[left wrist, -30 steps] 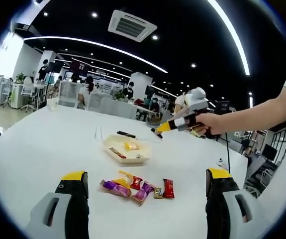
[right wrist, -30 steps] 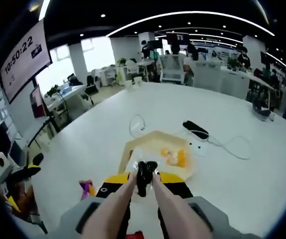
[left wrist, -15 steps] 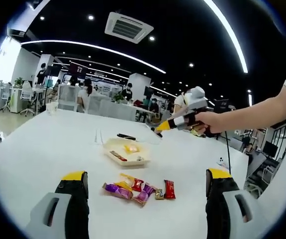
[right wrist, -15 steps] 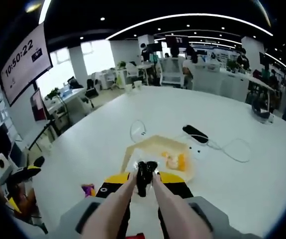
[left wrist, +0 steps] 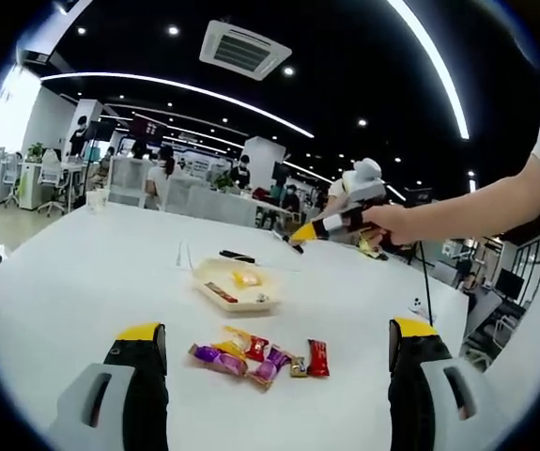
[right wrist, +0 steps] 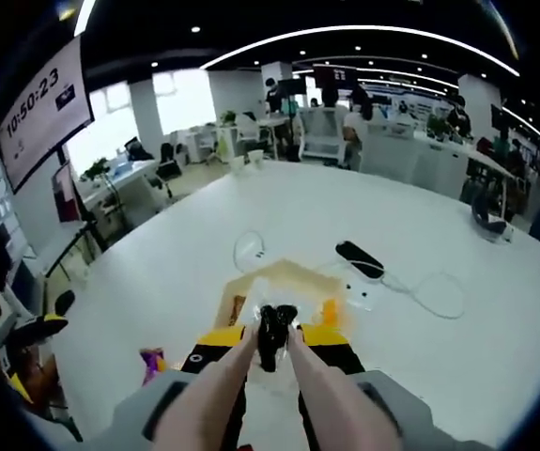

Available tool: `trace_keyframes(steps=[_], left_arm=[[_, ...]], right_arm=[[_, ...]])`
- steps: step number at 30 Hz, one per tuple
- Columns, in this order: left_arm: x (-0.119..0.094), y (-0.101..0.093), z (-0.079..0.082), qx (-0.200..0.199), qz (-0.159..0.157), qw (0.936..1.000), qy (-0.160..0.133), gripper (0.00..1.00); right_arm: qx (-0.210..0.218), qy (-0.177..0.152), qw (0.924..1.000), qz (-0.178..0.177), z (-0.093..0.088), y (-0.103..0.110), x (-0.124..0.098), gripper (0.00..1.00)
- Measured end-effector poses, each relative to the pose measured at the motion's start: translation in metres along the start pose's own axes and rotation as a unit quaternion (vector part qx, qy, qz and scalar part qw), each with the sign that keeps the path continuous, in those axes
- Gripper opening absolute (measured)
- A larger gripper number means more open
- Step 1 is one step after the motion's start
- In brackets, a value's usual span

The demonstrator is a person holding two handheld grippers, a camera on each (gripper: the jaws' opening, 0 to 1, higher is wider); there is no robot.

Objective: Place the target food into the container with the food tongs after gripping and lifting it, then release it inside without dropping or visibly crushing the food.

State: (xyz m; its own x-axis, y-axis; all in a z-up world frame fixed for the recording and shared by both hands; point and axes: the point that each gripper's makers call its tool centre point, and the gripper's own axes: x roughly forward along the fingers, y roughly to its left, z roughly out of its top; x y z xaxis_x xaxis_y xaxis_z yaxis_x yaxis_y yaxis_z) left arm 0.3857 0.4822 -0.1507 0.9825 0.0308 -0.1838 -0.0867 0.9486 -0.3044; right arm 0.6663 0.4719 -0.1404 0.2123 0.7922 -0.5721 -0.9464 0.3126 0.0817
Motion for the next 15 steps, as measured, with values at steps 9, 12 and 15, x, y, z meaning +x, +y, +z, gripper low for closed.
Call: trace_keyframes(steps=[9, 12, 15], left_arm=[[0.000, 0.004, 0.001, -0.011, 0.008, 0.9999, -0.005, 0.99], [-0.001, 0.004, 0.001, -0.013, 0.010, 0.9998, -0.008, 0.99], [-0.001, 0.003, 0.000, -0.019, 0.009, 0.9998, -0.007, 0.99]], right_arm=[[-0.010, 0.000, 0.9999, 0.007, 0.015, -0.010, 0.007, 0.19], [-0.017, 0.006, 0.9998, 0.009, 0.014, -0.009, 0.012, 0.19], [-0.015, 0.013, 0.9997, 0.012, 0.010, -0.005, 0.016, 0.19]])
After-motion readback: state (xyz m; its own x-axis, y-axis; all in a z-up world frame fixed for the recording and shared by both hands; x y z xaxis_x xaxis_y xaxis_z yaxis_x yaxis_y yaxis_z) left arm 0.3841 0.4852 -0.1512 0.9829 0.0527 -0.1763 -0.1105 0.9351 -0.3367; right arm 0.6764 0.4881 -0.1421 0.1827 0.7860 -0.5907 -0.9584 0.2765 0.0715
